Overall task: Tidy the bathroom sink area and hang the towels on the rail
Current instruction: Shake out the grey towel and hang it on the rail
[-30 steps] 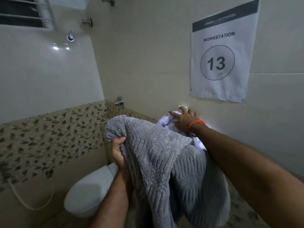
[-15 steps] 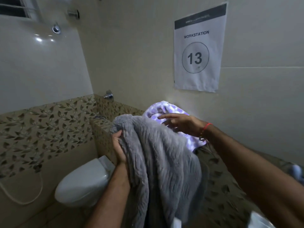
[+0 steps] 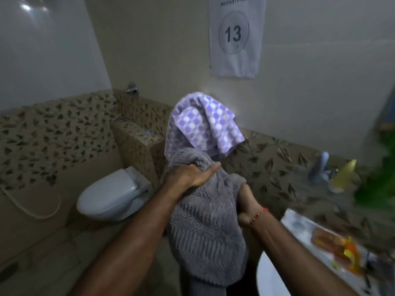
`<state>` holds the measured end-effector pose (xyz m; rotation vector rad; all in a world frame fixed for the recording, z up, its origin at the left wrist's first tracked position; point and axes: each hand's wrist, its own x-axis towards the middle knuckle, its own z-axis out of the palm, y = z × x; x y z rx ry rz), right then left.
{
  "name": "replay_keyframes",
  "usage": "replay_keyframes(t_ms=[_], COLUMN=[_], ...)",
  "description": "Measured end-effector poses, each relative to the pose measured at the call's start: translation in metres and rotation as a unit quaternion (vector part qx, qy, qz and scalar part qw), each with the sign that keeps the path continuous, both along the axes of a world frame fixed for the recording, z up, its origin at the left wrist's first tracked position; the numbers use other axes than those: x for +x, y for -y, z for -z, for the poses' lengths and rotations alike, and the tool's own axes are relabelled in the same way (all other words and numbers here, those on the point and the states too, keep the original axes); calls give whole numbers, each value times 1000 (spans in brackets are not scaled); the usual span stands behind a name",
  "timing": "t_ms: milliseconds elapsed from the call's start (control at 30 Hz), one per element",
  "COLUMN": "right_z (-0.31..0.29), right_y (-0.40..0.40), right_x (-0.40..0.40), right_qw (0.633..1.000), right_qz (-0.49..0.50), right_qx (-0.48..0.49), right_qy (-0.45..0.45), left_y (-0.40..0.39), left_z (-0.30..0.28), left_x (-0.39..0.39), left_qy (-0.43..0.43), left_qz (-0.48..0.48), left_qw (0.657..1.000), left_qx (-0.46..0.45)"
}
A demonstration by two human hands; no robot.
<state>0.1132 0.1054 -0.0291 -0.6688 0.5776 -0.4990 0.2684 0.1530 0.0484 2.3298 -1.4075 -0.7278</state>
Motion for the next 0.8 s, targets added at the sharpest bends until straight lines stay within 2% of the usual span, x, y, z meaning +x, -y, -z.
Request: replay_keyframes(t_ms=[33,100,133,200,267,333,400,433,500,533,567,667,700,800], right_z=[3,-3,-7,-10,-15,-29,-54,-67,-86,-88,-84,-63,-62,-72], right_y=[0,7,10,21,20,13,15,23,32,33,30,22,22,25], right_x=[-5,-18,-24,-29,-24,-18,-21,-25,-32,-34,-33,-20,-15,-7], right_qw=[1000,993,990,986,989,995,996,991,970,967,976,983,983,988], right_qz=[26,109,139,159,139,86,61,77,130,133,113,62,58,52], right_qx=[-6,20,33,50,50,40,-5,-22,-33,-44,-76,-175,-172,-145], right_qy=[-16,-32,-19,11,14,20,67,107,204,213,172,4,-23,8], left_y=[-1,-5,-9,-18,-29,-39,-48,-52,-56,-57,-59,-59,-56,-44], left_z=[8,16,16,17,18,24,20,17,14,19,26,54,56,38], left_x=[2,14,24,46,55,57,58,61,68,70,68,44,42,56], left_qy=[8,-99,-179,-321,-442,-497,-531,-569,-640,-645,-641,-616,-605,-576], left_qz=[1,-27,-75,-150,-185,-195,-179,-165,-158,-171,-178,-166,-174,-189], left_qw=[1000,991,972,912,857,832,812,781,672,636,635,738,752,763], left_qx=[-8,-87,-135,-205,-191,-150,-164,-199,-337,-387,-391,-219,-196,-223])
